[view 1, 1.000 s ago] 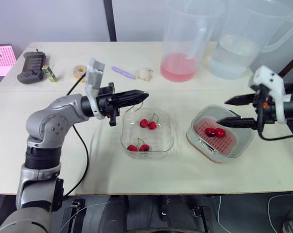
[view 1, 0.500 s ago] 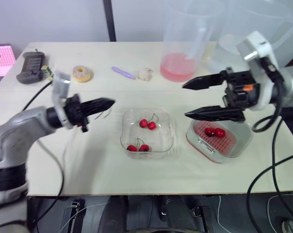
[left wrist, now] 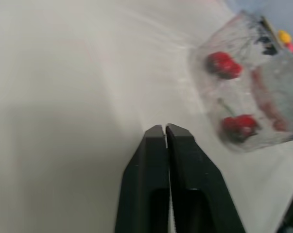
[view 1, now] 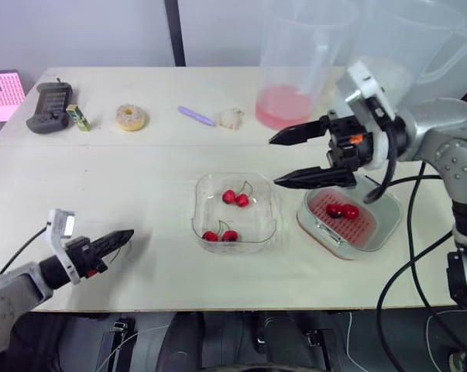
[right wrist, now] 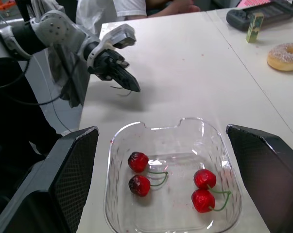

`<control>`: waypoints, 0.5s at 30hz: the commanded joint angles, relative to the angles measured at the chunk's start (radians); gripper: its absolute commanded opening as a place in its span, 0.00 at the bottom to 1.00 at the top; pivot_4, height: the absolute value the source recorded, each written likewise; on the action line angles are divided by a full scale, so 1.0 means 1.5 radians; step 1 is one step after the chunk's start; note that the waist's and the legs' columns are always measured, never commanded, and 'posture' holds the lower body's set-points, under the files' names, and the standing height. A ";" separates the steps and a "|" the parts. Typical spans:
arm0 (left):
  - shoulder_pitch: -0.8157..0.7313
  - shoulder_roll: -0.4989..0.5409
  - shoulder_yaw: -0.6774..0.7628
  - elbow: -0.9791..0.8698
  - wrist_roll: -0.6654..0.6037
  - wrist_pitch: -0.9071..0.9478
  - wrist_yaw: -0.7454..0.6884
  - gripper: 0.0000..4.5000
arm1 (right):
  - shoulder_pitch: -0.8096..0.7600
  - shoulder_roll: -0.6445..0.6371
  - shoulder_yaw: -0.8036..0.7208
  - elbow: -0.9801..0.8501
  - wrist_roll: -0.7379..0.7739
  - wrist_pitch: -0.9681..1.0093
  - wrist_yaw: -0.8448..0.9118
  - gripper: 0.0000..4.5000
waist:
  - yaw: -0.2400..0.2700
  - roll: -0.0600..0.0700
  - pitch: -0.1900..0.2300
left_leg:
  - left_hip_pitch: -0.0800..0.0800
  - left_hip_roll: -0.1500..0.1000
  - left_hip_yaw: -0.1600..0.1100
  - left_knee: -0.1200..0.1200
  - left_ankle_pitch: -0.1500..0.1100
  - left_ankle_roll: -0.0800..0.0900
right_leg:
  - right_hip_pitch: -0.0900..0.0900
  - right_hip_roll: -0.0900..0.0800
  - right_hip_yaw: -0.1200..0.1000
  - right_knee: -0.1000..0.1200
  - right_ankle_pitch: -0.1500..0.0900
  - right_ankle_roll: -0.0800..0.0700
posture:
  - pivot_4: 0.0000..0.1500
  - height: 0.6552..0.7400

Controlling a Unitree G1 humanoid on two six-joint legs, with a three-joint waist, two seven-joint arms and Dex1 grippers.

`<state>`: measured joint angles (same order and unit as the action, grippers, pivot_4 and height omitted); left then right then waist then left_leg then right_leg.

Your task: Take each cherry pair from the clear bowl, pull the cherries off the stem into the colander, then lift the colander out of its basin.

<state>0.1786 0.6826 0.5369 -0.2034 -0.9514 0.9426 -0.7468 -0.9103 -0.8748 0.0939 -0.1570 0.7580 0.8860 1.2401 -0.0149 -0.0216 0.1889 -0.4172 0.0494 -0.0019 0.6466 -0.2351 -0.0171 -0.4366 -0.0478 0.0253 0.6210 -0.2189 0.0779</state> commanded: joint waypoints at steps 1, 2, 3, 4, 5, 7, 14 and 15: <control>0.013 -0.002 0.024 0.017 0.018 -0.038 -0.006 0.44 | -0.023 0.001 -0.015 -0.005 -0.006 -0.004 0.003 1.00 | 0.001 0.000 0.000 | 0.000 0.000 0.000 0.000 0.000 0.000 | 0.000 0.000 0.000 0.000 0.000 0.000 | 1.00 1.00; 0.013 -0.001 0.027 0.026 0.021 -0.046 -0.009 0.57 | -0.024 0.000 -0.016 -0.005 -0.008 -0.003 0.003 1.00 | 0.001 0.000 0.000 | 0.000 0.000 0.000 0.000 0.000 0.000 | 0.000 0.000 0.000 0.000 0.000 0.000 | 1.00 1.00; 0.009 0.002 0.032 0.036 0.026 -0.054 -0.007 0.68 | -0.024 -0.001 -0.017 -0.006 -0.008 0.000 0.003 1.00 | 0.001 0.000 0.000 | 0.000 0.000 0.000 0.000 0.000 0.000 | 0.000 0.000 0.000 0.000 0.000 0.000 | 1.00 1.00; 0.006 0.009 0.037 0.044 0.036 -0.066 -0.007 0.79 | -0.025 -0.003 -0.018 -0.007 -0.009 0.002 0.004 1.00 | 0.001 0.000 0.000 | 0.000 0.000 0.000 0.000 0.000 0.000 | 0.000 0.000 0.000 0.000 0.000 0.000 | 1.00 1.00; 0.004 0.015 0.040 0.050 0.044 -0.076 -0.008 0.89 | -0.025 -0.004 -0.019 -0.007 -0.009 0.003 0.004 1.00 | 0.001 0.000 0.000 | 0.000 0.000 0.000 0.000 0.000 0.000 | 0.000 0.000 0.000 0.000 0.000 0.000 | 1.00 1.00; 0.001 0.043 0.071 0.071 0.062 -0.114 -0.032 0.99 | -0.024 -0.011 -0.022 -0.012 -0.012 0.006 0.000 1.00 | 0.000 0.000 0.000 | 0.000 0.000 0.000 0.000 0.000 0.000 | 0.000 0.000 0.000 0.000 0.000 0.000 | 1.00 1.00; -0.033 0.151 0.094 0.093 0.094 -0.166 -0.118 0.99 | -0.012 -0.047 -0.030 -0.035 -0.008 0.034 0.004 1.00 | 0.000 0.000 0.000 | -0.003 0.000 0.001 0.000 0.000 0.000 | -0.004 -0.001 0.000 0.000 0.001 -0.001 | 1.00 1.00; -0.045 0.159 0.085 0.087 0.095 -0.169 -0.128 0.99 | -0.007 -0.053 -0.025 -0.043 -0.015 0.034 0.002 1.00 | 0.000 0.000 0.000 | -0.003 0.000 0.002 0.000 0.000 0.000 | -0.004 -0.001 0.000 -0.001 0.001 -0.001 | 1.00 1.00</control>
<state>0.1254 0.9029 0.6723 -0.0504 -0.8146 0.7112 -0.9053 -0.9140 -0.9316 0.0738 -0.1879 0.7403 0.9369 1.2431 -0.0151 -0.0210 0.1890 -0.4216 0.0496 0.0011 0.6458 -0.2354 -0.0176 -0.4422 -0.0501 0.0254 0.6197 -0.2180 0.0764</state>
